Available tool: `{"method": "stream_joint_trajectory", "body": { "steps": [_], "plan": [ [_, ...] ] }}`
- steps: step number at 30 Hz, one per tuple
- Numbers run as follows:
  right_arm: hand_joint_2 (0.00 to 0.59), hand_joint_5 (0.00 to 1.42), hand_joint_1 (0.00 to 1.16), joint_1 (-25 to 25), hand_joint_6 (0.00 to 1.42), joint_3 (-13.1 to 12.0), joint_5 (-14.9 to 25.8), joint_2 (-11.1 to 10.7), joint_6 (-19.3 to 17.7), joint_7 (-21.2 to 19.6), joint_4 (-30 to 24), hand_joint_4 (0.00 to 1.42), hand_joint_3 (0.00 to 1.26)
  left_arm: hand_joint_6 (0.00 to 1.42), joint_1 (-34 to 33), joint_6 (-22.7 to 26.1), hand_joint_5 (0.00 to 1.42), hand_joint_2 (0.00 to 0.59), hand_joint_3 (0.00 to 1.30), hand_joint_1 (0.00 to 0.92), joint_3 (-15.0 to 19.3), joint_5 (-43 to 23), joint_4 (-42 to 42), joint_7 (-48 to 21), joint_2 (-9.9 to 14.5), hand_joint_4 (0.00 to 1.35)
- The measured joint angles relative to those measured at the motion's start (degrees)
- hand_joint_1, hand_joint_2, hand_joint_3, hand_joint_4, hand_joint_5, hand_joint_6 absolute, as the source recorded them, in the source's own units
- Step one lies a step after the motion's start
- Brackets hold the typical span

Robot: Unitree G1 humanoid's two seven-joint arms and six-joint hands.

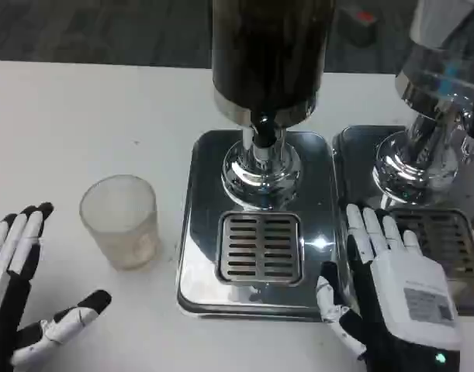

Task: Grasp the cup under the faucet to collect the drink, then remove the cup.

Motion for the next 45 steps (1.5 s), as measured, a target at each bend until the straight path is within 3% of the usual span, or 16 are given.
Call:
{"method": "stream_joint_trajectory", "body": {
  "steps": [13, 18, 23, 26, 33, 38, 45],
  "plan": [
    [0.560, 0.00, 0.24, -0.41, 0.00, 0.49, 0.32, 0.11, -0.29, 0.00, 0.30, 0.00, 0.02, 0.00, -1.90, 0.06, 0.00, 0.123, 0.00, 0.000, 0.01, -1.02, 1.43, 0.00, 0.01, 0.00],
    [0.560, 0.00, 0.25, -0.41, 0.00, 0.68, 1.03, 0.16, -0.35, 0.00, 0.36, 0.00, 0.02, 0.09, -1.90, 0.04, 0.13, 0.103, 0.04, 0.000, 0.25, -0.26, 1.38, 1.52, 0.03, 0.05],
    [0.560, 0.00, 0.25, -0.53, 0.00, 0.68, 1.26, -0.26, -0.35, 0.34, 0.37, 0.00, 0.02, 0.00, -2.28, -0.70, 0.00, 0.089, 0.00, 0.000, 1.46, -0.49, 1.42, 4.08, 0.16, 0.00],
    [0.560, 0.00, 0.25, -0.70, 0.00, 0.67, 1.26, -0.30, -0.35, 0.71, 0.37, 0.00, 0.02, 0.00, -3.59, -1.16, 0.00, 0.074, 0.00, 0.000, 1.47, -1.39, 2.39, 3.29, 0.19, 0.00],
    [0.560, 0.00, 0.26, -0.70, 0.00, 0.61, 1.26, -0.15, -0.13, 1.23, 0.33, 0.00, 0.02, 0.00, -11.01, -5.52, 0.00, 0.003, 0.00, 0.000, 1.00, -8.73, 12.17, -3.94, 0.44, 0.00],
    [0.563, 0.00, 0.26, -0.74, 0.00, 0.63, 1.27, 0.15, 0.07, 1.42, 0.33, 0.00, 0.02, 0.00, -17.64, -14.02, 0.00, 0.000, 0.00, 0.000, -2.43, -10.39, 23.05, -6.48, 0.31, 0.00],
    [0.569, 0.00, 0.26, -0.56, 0.00, 0.59, 1.27, 0.27, 0.30, 1.48, 0.30, 0.00, 0.02, 0.00, -22.50, -17.55, 0.00, 0.000, 0.00, 0.000, -3.28, -14.60, 33.30, -8.70, -2.35, 0.00]
  ]
}}
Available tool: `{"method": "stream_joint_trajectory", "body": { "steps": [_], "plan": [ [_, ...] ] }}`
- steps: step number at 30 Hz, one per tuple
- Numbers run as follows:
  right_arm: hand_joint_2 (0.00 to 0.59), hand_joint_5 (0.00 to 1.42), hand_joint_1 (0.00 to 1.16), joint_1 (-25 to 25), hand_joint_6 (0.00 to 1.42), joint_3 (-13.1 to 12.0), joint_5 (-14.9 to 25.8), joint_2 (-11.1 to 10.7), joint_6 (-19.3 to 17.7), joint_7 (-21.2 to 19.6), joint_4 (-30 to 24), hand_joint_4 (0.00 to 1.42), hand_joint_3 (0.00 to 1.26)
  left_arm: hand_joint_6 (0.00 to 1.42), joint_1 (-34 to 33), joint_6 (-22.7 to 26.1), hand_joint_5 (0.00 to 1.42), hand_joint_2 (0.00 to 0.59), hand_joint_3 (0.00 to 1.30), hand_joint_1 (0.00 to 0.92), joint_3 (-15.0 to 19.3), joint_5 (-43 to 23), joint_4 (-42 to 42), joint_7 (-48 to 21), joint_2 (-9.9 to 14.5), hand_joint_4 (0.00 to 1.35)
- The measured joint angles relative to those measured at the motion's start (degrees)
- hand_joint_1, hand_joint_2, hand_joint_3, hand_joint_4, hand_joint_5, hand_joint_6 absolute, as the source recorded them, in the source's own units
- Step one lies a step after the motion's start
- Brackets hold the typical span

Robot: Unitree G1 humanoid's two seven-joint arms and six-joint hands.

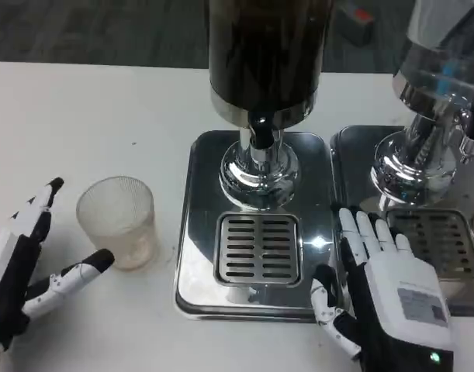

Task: Grasp the cup under the faucet to collect the drink, then remove the cup.

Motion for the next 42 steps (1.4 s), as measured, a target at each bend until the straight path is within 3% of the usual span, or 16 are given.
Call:
{"method": "stream_joint_trajectory", "body": {
  "steps": [12, 16, 26, 42],
  "plan": [
    [0.569, 0.00, 0.27, -0.51, 0.00, -0.11, 0.00, -0.20, 0.02, 1.10, -0.06, 0.00, 0.01, 0.00, -8.34, -1.10, 0.00, 0.000, 0.00, 0.030, -2.16, -3.36, 10.81, -4.80, -3.81, 0.00],
    [0.569, 0.00, 0.26, -0.49, 0.00, -0.13, -0.01, -0.16, 0.33, 1.10, -0.19, 0.00, 0.02, 0.00, -9.07, -1.95, 0.00, 0.000, 0.00, 0.035, -3.26, -3.34, 11.53, -5.49, -3.85, 0.00],
    [0.570, 0.00, 0.26, -0.43, 0.00, -0.07, -0.01, 0.55, 0.81, 1.10, -0.26, 0.00, 0.02, 0.00, -11.30, -2.45, 0.04, 0.052, 0.00, 0.272, -4.58, -3.46, 13.66, -6.43, -3.88, 0.00],
    [0.571, 0.00, 0.27, 0.20, 0.00, 0.07, -0.06, 1.82, 2.96, 1.16, -0.50, 0.00, 0.05, 0.31, -14.69, -5.32, 0.28, 0.058, 0.00, 0.309, -3.33, -8.94, 17.85, -10.95, -6.53, 0.00]
  ]
}}
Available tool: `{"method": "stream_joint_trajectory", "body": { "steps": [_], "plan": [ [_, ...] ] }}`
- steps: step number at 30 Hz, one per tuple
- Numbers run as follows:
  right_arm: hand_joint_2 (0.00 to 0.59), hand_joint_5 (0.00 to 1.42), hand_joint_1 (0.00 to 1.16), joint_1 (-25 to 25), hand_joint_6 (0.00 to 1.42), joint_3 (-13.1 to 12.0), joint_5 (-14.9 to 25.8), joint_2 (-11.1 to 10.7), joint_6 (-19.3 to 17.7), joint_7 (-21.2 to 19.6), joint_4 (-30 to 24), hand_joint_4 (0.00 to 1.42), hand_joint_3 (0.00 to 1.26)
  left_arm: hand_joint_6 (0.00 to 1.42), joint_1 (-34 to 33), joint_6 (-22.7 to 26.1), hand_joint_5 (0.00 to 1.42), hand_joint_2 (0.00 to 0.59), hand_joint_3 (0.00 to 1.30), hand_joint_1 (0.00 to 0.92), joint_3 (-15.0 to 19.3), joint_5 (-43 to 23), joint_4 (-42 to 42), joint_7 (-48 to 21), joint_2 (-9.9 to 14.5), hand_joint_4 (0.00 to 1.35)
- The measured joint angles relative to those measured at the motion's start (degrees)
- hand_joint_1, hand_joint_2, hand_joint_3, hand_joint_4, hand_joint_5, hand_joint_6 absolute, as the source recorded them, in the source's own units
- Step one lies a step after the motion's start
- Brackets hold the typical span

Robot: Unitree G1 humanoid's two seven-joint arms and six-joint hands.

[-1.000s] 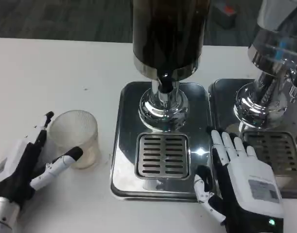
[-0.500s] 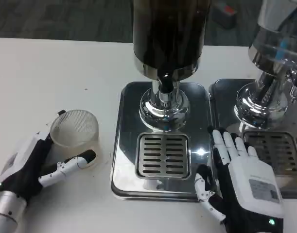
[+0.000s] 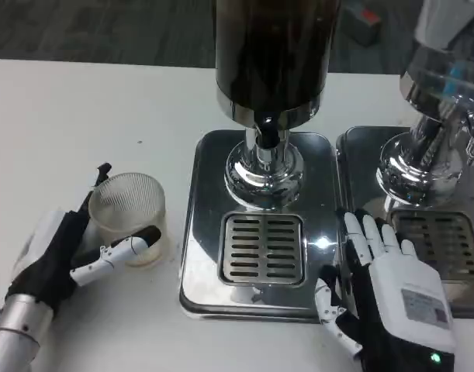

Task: Grasp the cup under the faucet to collect the drink, then remove the cup.

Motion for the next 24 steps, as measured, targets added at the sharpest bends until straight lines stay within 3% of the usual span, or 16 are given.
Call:
{"method": "stream_joint_trajectory", "body": {
  "steps": [2, 6, 9, 13, 24],
  "plan": [
    [0.571, 0.00, 0.27, 0.02, 0.00, 0.06, 0.00, 0.01, 0.02, 0.00, -0.07, 0.00, 0.05, 0.42, -0.20, -0.26, 0.37, 0.067, 0.02, 0.326, -0.03, -0.01, 0.33, -0.10, -0.09, 0.07],
    [0.571, 0.00, 0.28, 0.04, 0.00, 0.08, -0.01, 0.02, 0.11, 0.00, -0.12, 0.00, 0.06, 0.80, -0.56, -1.49, 0.66, 0.094, 0.26, 0.402, -0.03, -0.04, 0.57, 0.60, -0.17, 0.35],
    [0.571, 0.00, 0.28, 0.08, 0.00, 0.07, -0.01, 0.05, 0.19, 0.00, -0.15, 0.00, 0.06, 0.95, -0.54, -1.95, 0.80, 0.097, 0.42, 0.416, -0.28, 0.44, 0.68, 2.25, -0.50, 0.53],
    [0.571, 0.00, 0.28, 0.09, 0.00, 0.07, 0.00, 0.07, 0.33, 0.00, -0.15, 0.00, 0.06, 1.03, -0.02, -3.10, 0.88, 0.096, 0.53, 0.434, -0.32, 1.46, 0.66, 5.60, -0.60, 0.65],
    [0.571, 0.00, 0.28, -0.17, 0.01, 0.03, 0.11, 0.09, 0.43, 0.00, -0.12, 0.00, 0.07, 1.04, 0.43, -4.03, 0.90, 0.088, 0.56, 0.428, -0.50, 4.74, 0.59, 11.41, -0.57, 0.67]
  ]
}}
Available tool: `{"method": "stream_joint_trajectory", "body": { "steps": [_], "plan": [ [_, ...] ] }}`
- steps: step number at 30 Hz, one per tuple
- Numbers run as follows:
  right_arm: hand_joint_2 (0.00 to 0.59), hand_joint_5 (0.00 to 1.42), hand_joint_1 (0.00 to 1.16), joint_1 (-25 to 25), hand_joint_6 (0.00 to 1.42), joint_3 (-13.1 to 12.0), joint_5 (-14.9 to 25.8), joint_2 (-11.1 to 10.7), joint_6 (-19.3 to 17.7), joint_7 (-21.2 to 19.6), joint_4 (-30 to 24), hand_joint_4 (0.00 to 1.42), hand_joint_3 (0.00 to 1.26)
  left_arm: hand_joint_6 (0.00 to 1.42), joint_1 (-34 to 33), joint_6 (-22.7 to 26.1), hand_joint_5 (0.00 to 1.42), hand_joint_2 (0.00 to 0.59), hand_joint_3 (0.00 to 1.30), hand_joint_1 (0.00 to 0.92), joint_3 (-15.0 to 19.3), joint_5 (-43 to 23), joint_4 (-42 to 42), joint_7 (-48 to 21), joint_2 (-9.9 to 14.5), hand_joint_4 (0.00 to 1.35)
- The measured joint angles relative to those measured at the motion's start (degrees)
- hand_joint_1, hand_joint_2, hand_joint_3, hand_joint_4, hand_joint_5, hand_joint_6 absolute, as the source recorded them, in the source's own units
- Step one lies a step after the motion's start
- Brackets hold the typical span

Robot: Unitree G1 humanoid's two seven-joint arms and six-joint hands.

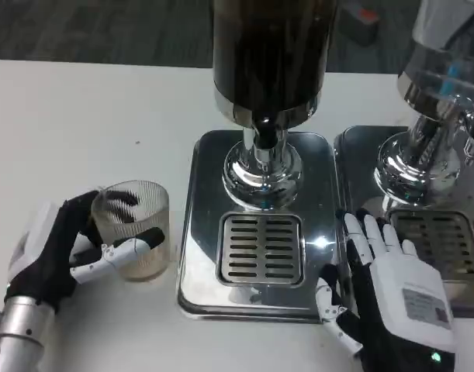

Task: Grasp the cup under the faucet to collect the drink, then remove the cup.

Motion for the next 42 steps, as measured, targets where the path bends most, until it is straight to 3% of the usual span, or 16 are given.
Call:
{"method": "stream_joint_trajectory", "body": {
  "steps": [7, 21, 42],
  "plan": [
    [0.571, 0.00, 0.28, -0.32, 0.02, -0.13, 0.08, 0.00, 0.00, -0.02, 0.11, 0.00, 0.06, 1.06, 1.13, -0.41, 0.92, 0.073, 0.58, 0.425, -0.83, 4.60, -2.01, 6.36, 0.22, 0.69],
    [0.580, 0.00, 0.29, -0.45, 0.00, -0.26, 0.00, -0.04, 0.00, -0.50, 0.11, 0.00, 0.06, 1.09, 0.84, -2.55, 0.93, 0.074, 0.60, 0.418, -1.32, 5.10, -5.82, 9.74, 0.17, 0.71],
    [0.585, 0.00, 0.29, 1.10, 0.00, -0.59, -2.56, 3.96, 5.83, -2.98, -0.06, 0.00, 0.07, 1.09, -8.45, -1.01, 0.94, 0.077, 0.61, 0.404, -12.20, 17.25, -1.38, 14.61, -5.92, 0.71]
  ]
}}
